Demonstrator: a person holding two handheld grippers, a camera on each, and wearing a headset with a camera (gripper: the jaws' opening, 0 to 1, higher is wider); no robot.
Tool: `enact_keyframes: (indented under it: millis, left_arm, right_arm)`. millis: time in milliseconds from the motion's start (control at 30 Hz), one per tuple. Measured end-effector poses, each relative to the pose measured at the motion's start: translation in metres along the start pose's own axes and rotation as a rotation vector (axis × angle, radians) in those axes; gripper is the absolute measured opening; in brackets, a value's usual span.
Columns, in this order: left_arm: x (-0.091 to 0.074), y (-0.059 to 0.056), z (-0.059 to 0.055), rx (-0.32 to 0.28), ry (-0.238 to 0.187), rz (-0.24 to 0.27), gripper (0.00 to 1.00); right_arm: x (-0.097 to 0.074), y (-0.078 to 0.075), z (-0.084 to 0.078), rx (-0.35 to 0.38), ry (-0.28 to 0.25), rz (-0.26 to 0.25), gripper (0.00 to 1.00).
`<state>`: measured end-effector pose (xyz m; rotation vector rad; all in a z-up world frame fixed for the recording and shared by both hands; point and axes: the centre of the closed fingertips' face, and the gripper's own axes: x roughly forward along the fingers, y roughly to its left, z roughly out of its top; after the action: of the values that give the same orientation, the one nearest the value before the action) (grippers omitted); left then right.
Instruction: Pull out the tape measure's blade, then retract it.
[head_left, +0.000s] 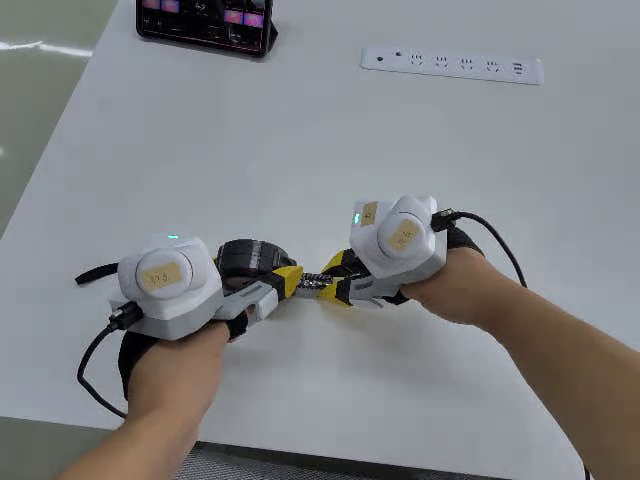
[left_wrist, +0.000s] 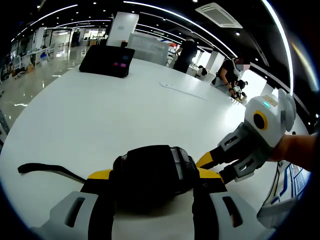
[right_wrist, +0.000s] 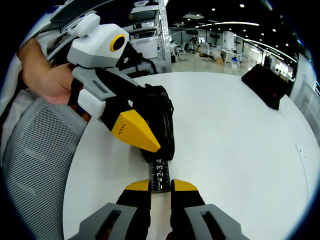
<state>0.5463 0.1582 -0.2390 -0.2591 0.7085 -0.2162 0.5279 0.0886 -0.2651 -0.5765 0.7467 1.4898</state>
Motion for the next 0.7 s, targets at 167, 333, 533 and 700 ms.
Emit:
enact_keyframes:
  millis: [167,333,533,700]
  left_arm:
    - [0.000,0.000,0.000,-0.002,0.001,-0.001,0.59]
    - [0.000,-0.001,0.000,-0.001,0.000,-0.001,0.59]
    - [0.000,-0.001,0.000,-0.002,-0.001,-0.001,0.59]
    - [0.000,0.000,0.000,-0.002,0.000,-0.001,0.59]
  right_arm:
    - [0.005,0.000,0.005,-0.005,-0.007,0.003,0.11]
    - [0.009,0.000,0.010,-0.008,-0.011,0.007,0.11]
    - [0.013,0.000,0.014,-0.012,-0.017,0.010,0.11]
    - [0.018,0.001,0.018,-0.015,-0.023,0.011,0.11]
